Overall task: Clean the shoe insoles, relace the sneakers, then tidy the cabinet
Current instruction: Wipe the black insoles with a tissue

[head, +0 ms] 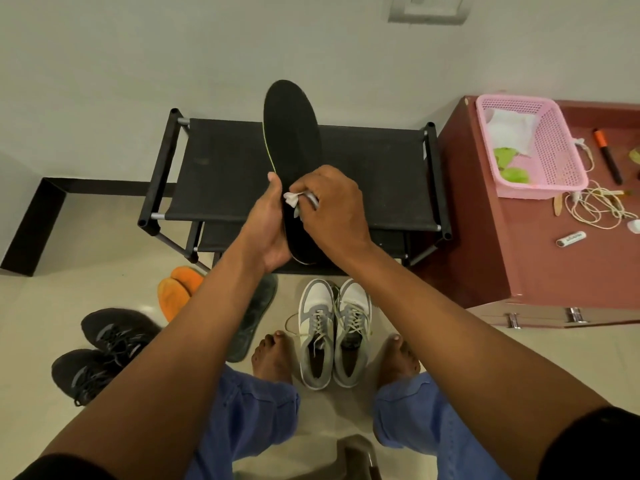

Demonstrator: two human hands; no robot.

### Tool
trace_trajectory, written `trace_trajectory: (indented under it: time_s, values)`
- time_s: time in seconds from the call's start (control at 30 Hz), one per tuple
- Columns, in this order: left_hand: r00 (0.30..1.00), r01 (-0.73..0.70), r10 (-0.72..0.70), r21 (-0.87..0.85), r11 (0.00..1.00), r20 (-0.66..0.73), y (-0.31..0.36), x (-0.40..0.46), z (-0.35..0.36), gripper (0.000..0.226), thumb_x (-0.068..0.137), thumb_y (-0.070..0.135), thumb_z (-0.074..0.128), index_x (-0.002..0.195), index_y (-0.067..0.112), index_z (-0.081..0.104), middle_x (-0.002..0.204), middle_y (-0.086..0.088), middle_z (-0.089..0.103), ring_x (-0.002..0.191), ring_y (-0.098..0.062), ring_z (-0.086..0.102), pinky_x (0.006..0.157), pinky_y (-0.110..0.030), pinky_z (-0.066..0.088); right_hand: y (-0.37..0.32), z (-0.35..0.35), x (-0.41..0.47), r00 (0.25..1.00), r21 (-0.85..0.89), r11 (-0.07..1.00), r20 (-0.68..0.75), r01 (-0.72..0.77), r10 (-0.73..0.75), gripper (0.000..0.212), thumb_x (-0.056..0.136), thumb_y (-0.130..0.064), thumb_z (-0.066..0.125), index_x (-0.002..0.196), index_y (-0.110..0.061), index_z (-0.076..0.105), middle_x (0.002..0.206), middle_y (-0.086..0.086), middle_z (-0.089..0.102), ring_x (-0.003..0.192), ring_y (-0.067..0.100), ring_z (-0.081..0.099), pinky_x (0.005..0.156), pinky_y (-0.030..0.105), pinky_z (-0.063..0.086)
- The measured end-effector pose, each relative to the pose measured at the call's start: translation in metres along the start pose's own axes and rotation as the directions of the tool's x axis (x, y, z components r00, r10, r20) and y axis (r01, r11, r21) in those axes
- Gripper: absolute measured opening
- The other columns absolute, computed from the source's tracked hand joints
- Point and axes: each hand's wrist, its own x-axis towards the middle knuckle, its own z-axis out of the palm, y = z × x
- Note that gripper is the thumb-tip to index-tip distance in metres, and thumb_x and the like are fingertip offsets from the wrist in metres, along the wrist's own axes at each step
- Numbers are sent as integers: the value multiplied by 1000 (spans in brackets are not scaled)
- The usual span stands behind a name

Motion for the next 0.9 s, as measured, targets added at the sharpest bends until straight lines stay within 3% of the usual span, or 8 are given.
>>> trace_trajectory:
  time_s: [0.1, 0.17, 0.23, 0.37, 0.53, 0.73, 0.9]
  values:
    - [995, 40, -46, 62, 997, 91, -5, 0, 4, 70, 106, 64, 16, 134, 21, 65, 135, -14, 68, 124, -29, 66, 100, -45, 55, 9, -9, 10, 994, -14, 998, -93, -58, 57, 9, 91, -7, 70, 93, -11, 77, 93, 4, 69, 82, 12, 65, 73, 13, 50]
    - [986, 73, -89, 112, 991, 139, -7, 1, 4, 70, 105, 65, 20, 139, 21, 61, 140, -17, 63, 128, -33, 62, 107, -52, 50, 17, -17, 18, 986, -28, 995, -144, -93, 88, 10, 91, -7, 70, 94, -13, 78, 94, 4, 70, 84, 11, 64, 73, 6, 43]
    - [978, 99, -129, 177, 979, 166, -9, 4, 0, 75, 103, 69, 23, 141, 17, 60, 141, -19, 61, 124, -33, 61, 111, -54, 42, 24, -25, 24, 975, -45, 992, -196, -119, 108, 12, 90, -7, 69, 93, -14, 78, 93, 2, 71, 85, 11, 64, 74, 5, 40]
    - [958, 131, -198, 301, 945, 206, -11, 5, -7, 75, 103, 69, 24, 146, 15, 55, 131, -13, 65, 113, -27, 59, 105, -52, 46, 39, -42, 35, 941, -29, 983, -295, -180, 164, 13, 88, -8, 68, 93, -14, 78, 92, 1, 72, 88, 10, 64, 77, 6, 40]
    - [926, 189, -276, 316, 930, 256, -10, 6, -13, 73, 103, 68, 31, 152, 17, 46, 128, -14, 61, 109, -27, 58, 97, -48, 49, 56, -58, 40, 916, 23, 980, -351, -200, 195, 13, 90, -11, 69, 96, -15, 79, 94, 2, 73, 89, 9, 65, 81, 10, 45]
    - [947, 177, -237, 261, 949, 218, -5, 8, -16, 72, 103, 68, 27, 148, 17, 52, 132, -14, 63, 116, -28, 56, 105, -51, 46, 47, -45, 33, 962, 18, 990, -235, -139, 140, 16, 90, -10, 72, 103, -13, 80, 98, 2, 72, 90, 5, 63, 82, 3, 41]
    - [971, 129, -149, 116, 985, 186, 2, 6, -15, 73, 104, 67, 23, 147, 18, 53, 145, -16, 59, 134, -34, 57, 112, -58, 44, 23, -19, 19, 998, -1, 999, -35, -43, 43, 16, 90, -12, 72, 103, -16, 81, 100, 0, 73, 92, 8, 66, 83, 11, 50]
